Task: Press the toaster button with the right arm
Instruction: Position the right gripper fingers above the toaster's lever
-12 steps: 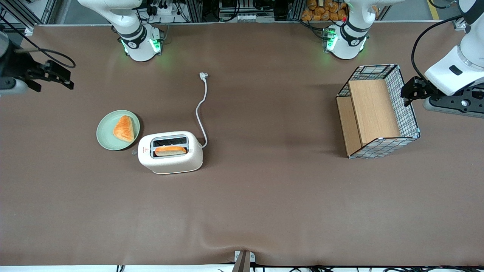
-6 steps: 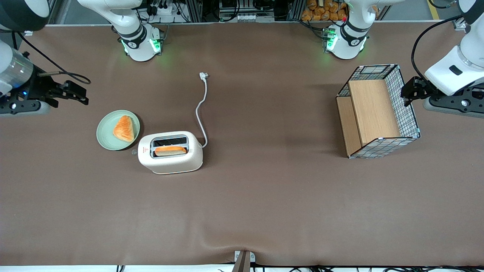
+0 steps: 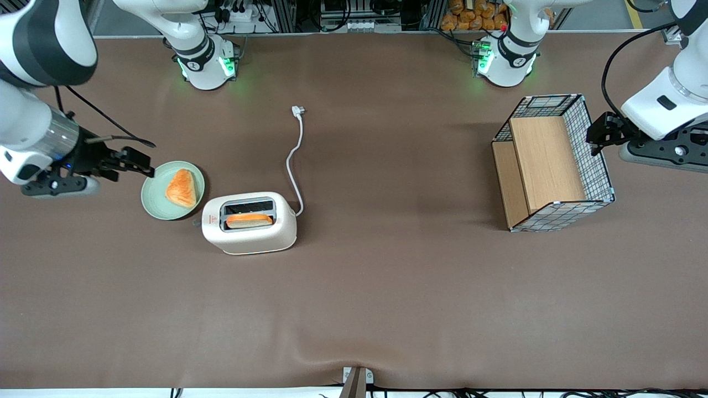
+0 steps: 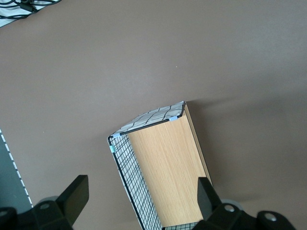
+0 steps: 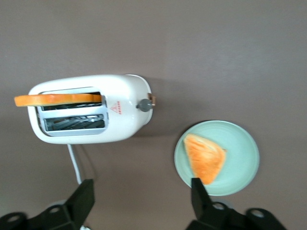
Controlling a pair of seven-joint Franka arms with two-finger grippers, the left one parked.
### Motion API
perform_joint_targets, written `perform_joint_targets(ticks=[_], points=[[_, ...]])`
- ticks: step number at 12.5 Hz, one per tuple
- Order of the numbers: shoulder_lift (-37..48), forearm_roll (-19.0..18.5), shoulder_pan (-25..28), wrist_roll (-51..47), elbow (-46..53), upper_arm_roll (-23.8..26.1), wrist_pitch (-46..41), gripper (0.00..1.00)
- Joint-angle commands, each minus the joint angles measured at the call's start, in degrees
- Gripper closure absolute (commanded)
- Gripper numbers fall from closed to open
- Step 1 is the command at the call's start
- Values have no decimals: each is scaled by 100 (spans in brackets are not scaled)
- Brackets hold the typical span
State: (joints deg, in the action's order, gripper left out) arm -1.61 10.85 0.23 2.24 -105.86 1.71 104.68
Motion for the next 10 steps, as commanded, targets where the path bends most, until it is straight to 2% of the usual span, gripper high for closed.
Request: perform_joint_targets(ticks=[1, 2, 4, 7, 10], points=[[-303, 285, 82, 57, -57, -13, 333, 87], [-444, 294, 74, 57, -58, -13, 404, 100], [-707, 582, 30, 319, -66, -13, 553, 100], [-989, 1452, -120, 1162, -267, -74, 877, 100], [-1139, 1560, -128, 1524, -514, -92, 1484, 100]])
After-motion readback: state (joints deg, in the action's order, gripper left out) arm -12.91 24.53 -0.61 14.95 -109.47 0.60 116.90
